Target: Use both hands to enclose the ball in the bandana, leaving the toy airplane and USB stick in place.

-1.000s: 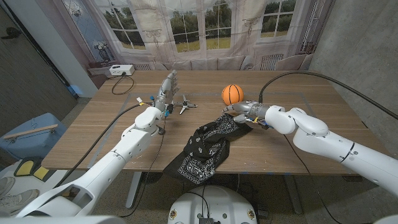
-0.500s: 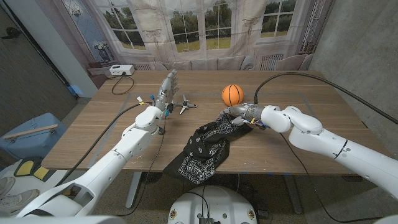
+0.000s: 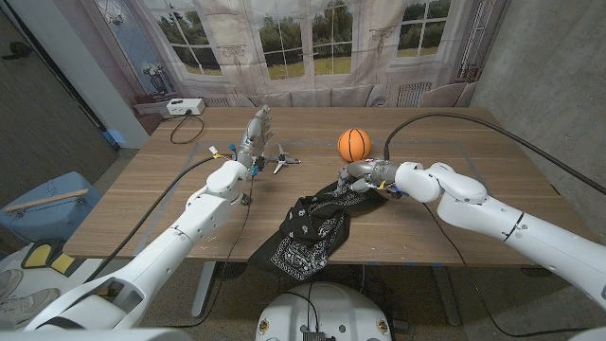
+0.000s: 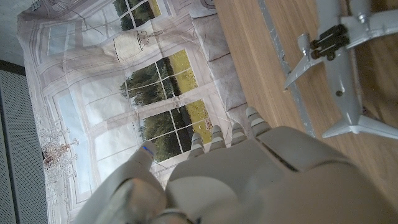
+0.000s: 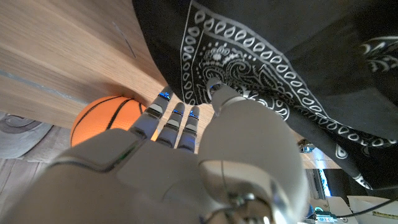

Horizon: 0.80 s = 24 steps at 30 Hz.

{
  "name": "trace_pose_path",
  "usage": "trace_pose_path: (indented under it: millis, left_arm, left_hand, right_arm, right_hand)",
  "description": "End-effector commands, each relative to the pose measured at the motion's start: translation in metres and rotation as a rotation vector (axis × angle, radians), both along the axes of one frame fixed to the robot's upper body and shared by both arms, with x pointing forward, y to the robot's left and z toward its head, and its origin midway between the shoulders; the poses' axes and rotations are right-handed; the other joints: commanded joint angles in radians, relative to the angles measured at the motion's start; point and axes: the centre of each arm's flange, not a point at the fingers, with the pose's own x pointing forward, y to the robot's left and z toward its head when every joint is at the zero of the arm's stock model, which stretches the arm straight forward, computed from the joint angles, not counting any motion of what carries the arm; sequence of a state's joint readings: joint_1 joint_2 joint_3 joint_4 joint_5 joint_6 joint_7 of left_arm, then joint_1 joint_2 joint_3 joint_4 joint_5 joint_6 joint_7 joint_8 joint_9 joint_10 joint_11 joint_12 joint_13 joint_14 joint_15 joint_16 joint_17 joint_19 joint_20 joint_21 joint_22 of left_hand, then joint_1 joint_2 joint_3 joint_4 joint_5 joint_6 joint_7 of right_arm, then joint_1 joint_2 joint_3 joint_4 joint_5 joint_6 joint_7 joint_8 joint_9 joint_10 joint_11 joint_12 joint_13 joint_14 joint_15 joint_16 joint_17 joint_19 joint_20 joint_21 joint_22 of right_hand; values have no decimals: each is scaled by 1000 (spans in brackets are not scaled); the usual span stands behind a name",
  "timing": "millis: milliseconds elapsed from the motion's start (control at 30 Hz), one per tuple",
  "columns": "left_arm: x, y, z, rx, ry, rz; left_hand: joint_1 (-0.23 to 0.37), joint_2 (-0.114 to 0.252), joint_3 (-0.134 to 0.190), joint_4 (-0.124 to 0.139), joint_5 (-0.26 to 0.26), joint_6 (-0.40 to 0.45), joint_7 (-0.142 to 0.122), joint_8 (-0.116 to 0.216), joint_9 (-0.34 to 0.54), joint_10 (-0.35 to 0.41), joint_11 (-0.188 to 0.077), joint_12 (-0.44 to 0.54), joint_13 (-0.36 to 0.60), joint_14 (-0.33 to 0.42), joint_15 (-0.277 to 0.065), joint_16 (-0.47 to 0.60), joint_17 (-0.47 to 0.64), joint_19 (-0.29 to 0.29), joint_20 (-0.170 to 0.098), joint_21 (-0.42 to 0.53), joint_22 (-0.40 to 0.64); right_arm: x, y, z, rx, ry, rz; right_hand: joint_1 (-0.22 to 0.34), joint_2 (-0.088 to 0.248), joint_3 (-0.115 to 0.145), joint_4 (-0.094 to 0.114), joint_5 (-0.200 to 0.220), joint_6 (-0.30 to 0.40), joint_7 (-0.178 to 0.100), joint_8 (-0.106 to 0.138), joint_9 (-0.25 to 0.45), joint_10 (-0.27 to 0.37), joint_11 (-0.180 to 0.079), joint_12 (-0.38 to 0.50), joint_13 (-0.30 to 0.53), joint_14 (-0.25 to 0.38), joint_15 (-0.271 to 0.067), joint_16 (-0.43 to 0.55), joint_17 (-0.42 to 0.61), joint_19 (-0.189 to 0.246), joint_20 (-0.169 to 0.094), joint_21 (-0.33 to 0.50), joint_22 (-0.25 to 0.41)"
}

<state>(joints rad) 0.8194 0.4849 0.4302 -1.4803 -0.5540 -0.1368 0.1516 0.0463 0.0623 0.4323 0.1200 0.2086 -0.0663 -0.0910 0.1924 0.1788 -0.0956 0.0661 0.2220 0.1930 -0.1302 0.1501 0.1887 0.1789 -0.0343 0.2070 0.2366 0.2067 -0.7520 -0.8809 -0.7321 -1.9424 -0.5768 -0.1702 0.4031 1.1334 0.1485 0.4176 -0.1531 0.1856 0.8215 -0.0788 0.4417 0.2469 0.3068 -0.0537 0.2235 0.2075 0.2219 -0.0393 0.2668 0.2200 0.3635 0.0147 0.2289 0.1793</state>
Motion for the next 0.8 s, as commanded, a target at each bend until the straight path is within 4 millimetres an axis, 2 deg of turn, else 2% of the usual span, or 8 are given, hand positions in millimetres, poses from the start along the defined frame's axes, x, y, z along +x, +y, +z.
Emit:
trace_pose_path:
  millis: [33,100,367,800]
  left_arm:
    - [2,-3,2,8,4,-8]
    - [3,-3,2,10,5,-9]
    - [6,-1,2,14,5,-17]
    - [11,5,1,27,12,-23]
  left_hand:
    - [-10,-1,-2,1,5,8,-2,-3,2,2,3,-2,4,2,-5,0,5,1,6,6,5]
    - [-10,-1,-2,1,5,7,-3,-4,2,2,4,-2,4,2,-5,0,5,0,6,6,5]
    - [-10,-1,-4,2,6,7,-1,-4,2,1,4,-2,4,2,-6,0,5,1,6,6,5]
    - [-7,-1,-4,0,7,5,-2,-4,2,-2,3,-4,4,1,-7,-1,4,-2,5,4,4]
  right_arm:
    - [0,-6,7,143,-63,54]
    - [-1,-10,10,171,-81,53]
    - [-6,-28,25,320,-184,62]
    - [-30,-59,56,484,-444,4]
  right_hand:
    - [8,13,-9,5,9,18,11,19,13,26,9,11,3,19,-33,12,8,20,-2,8,5]
    - [7,17,-15,9,9,15,19,24,19,45,10,15,4,25,-37,17,13,27,-3,11,6]
    - [8,20,-31,16,11,35,19,43,24,85,5,23,5,49,-50,34,22,47,-6,18,7]
    - [10,27,-47,22,18,35,19,64,42,113,-4,24,5,76,-75,56,35,70,-16,28,8]
